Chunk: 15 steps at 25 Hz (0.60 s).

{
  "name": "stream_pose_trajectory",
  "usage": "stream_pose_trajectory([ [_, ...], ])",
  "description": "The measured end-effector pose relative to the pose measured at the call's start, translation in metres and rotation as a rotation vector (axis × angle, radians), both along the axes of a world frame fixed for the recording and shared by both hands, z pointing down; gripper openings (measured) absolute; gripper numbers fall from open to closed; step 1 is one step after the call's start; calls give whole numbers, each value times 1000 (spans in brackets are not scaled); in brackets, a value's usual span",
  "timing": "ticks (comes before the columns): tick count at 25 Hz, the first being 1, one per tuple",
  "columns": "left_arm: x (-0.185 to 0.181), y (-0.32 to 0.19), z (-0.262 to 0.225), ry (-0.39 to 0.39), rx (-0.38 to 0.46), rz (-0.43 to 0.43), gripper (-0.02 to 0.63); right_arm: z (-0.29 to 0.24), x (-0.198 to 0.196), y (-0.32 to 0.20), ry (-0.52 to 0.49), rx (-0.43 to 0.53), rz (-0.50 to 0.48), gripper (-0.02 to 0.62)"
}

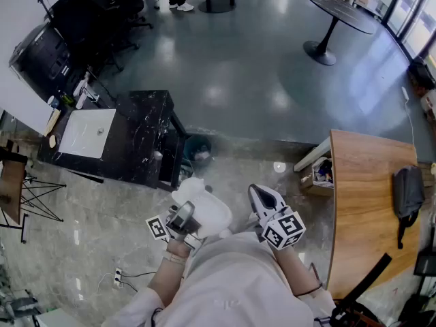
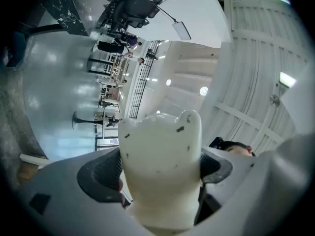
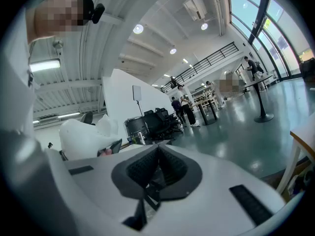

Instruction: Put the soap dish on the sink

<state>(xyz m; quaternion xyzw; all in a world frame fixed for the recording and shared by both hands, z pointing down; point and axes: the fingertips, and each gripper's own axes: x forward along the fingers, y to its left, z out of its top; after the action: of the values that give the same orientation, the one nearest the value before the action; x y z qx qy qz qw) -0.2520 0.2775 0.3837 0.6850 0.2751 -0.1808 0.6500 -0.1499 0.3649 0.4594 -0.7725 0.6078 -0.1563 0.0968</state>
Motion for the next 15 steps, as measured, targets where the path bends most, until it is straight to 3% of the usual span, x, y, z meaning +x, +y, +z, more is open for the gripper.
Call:
stream_pose_trajectory([
  [15, 9, -34, 5, 3, 1, -69, 463, 8, 20, -45, -31, 36, -56, 20],
])
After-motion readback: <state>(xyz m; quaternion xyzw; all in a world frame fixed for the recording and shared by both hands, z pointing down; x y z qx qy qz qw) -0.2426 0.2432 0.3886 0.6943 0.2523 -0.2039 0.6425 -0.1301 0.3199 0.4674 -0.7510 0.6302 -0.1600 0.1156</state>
